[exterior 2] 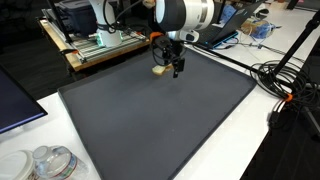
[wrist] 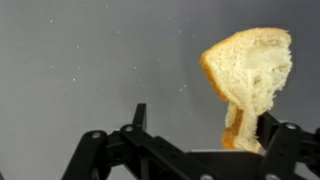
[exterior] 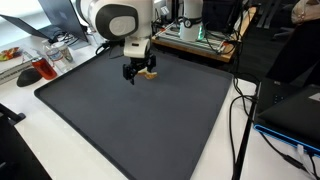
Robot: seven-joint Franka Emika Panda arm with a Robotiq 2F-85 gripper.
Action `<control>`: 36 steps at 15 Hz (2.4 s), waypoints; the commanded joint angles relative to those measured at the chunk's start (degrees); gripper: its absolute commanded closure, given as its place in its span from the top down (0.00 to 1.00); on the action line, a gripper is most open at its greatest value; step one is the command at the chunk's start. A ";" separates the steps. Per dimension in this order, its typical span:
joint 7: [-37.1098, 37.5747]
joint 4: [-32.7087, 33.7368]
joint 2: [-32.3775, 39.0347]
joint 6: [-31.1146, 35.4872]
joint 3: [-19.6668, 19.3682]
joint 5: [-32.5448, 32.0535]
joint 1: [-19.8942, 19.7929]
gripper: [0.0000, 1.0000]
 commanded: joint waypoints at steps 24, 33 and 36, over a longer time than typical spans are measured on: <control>-28.79 -7.60 -3.96 4.72 -5.51 0.10 14.78 1.00; -5.77 -7.19 -2.45 3.96 -6.06 0.16 22.73 1.00; -6.03 -7.88 -2.92 3.17 -5.26 0.16 22.60 1.00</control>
